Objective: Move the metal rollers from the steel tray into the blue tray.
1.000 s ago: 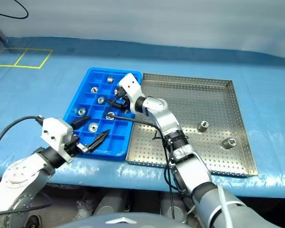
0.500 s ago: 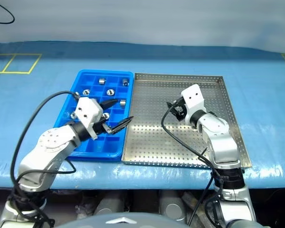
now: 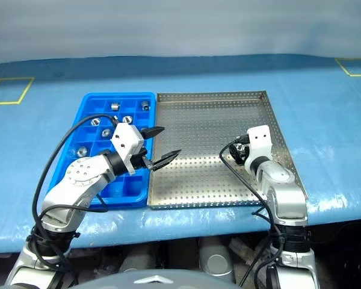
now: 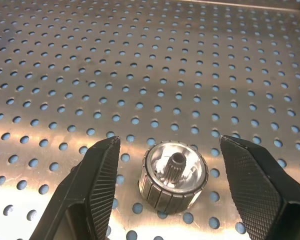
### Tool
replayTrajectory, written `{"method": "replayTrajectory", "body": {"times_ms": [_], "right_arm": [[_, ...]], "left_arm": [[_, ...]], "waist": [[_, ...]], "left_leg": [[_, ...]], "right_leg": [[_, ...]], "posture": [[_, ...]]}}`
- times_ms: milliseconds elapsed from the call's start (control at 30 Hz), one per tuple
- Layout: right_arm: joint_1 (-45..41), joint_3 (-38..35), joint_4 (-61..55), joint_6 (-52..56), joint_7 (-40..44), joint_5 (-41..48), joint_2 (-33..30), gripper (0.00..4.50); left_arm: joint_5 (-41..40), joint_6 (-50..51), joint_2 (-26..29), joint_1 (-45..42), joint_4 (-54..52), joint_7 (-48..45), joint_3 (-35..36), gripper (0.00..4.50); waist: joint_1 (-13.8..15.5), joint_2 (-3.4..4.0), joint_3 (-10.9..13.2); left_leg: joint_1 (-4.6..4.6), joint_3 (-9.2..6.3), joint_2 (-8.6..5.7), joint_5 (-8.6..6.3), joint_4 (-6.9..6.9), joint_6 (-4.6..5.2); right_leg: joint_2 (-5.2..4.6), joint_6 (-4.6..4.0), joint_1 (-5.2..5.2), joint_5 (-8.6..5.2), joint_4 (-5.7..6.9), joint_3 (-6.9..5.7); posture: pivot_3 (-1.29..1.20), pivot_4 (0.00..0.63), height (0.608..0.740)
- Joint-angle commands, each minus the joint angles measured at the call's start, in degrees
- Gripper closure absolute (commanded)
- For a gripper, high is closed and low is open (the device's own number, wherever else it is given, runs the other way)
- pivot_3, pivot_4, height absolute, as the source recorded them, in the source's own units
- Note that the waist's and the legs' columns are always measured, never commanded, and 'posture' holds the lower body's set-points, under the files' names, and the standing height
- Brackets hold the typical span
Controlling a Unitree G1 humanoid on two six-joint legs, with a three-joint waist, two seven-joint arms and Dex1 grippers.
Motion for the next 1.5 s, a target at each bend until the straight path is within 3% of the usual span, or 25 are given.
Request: {"method": "replayTrajectory", "body": {"times_ms": [33,233,333,433,467,767,1000,1333,1500], "right_arm": [[-1.08,-0.76,1.13,-1.32,-0.62,1.0,0.29,1.16],[-1.86,-0.07,5.57,-2.59,-1.58,0.87,0.83,1.16],[-1.92,0.08,5.9,-3.26,-1.5,1.17,0.98,1.77],[-1.81,0.69,4.93,-3.5,-1.06,1.33,0.66,2.76],[-1.86,0.75,4.76,-3.51,-1.13,1.29,0.6,2.81],[-4.12,4.35,-1.11,-4.54,2.21,2.76,0.18,2.81],[-9.02,13.14,-6.72,-5.05,12.66,6.88,-0.61,2.81],[-15.5,27.85,-7.63,-8.88,26.24,10.55,2.0,2.81],[-17.05,31.59,-4.56,-10.25,29.67,10.74,4.03,2.81]], "left_arm": [[0.19,-0.88,-0.24,0.73,-2.14,0.27,0.78,0.31],[0.18,-0.84,0.09,1.42,-2.79,0.61,1.26,0.31],[0.17,-0.82,0.16,1.58,-2.97,0.79,1.29,0.31],[0.16,-0.76,0.2,1.78,-3.13,0.87,1.35,0.31],[0.15,-0.72,0.21,1.86,-3.19,0.88,1.36,0.31],[-3.11,3.49,1.98,6.34,-8.44,0.98,4.65,0.31],[-2.78,12.81,9.41,19.08,-19.83,5.43,17.15,0.31],[-6.27,21.68,8.57,39.06,-33.2,7.08,32.21,0.31],[-9.99,19.83,7.85,48.07,-34.46,7.73,37.0,0.31]], "waist": [[-0.23,0.0,0.0],[-0.02,0.0,0.0],[0.12,-0.01,0.0],[0.09,-0.01,0.0],[0.13,-0.01,0.0],[0.27,-0.01,0.0],[1.18,-0.05,0.02],[5.93,-0.13,0.06],[7.54,-0.15,0.06]], "left_leg": [[0.01,0.03,0.0,-0.01,0.0,0.02],[0.05,0.13,-0.01,-0.03,0.0,0.07],[0.09,0.21,-0.01,-0.04,0.01,0.09],[0.15,0.35,0.01,-0.05,0.01,0.11],[0.15,0.35,0.02,-0.05,0.01,0.11],[0.15,0.38,0.02,-0.06,0.0,0.16],[0.17,0.39,0.21,-0.06,-0.01,0.14],[0.1,0.17,0.24,-0.11,-0.06,0.08],[0.05,-0.05,0.24,-0.11,-0.05,0.0]], "right_leg": [[0.0,0.01,0.0,0.01,0.0,0.04],[0.04,0.05,0.0,0.04,0.0,0.21],[0.06,0.11,0.01,0.06,-0.01,0.3],[0.09,0.22,0.0,0.06,-0.01,0.42],[0.1,0.27,0.0,0.03,-0.01,0.43],[0.1,0.21,-0.03,0.11,-0.01,0.52],[0.2,0.4,-0.06,-0.06,-0.01,0.4],[0.03,-0.11,-0.05,-0.05,-0.07,-0.04],[-0.03,-0.5,-0.02,-0.31,-0.08,-0.28]], "posture": [[-0.21,0.15,0.74],[-0.16,0.15,0.74],[-0.15,0.15,0.74],[-0.15,0.15,0.74],[-0.15,0.15,0.74],[-0.12,0.15,0.74],[-0.03,0.15,0.74],[0.11,0.15,0.74],[0.14,0.15,0.74]]}}
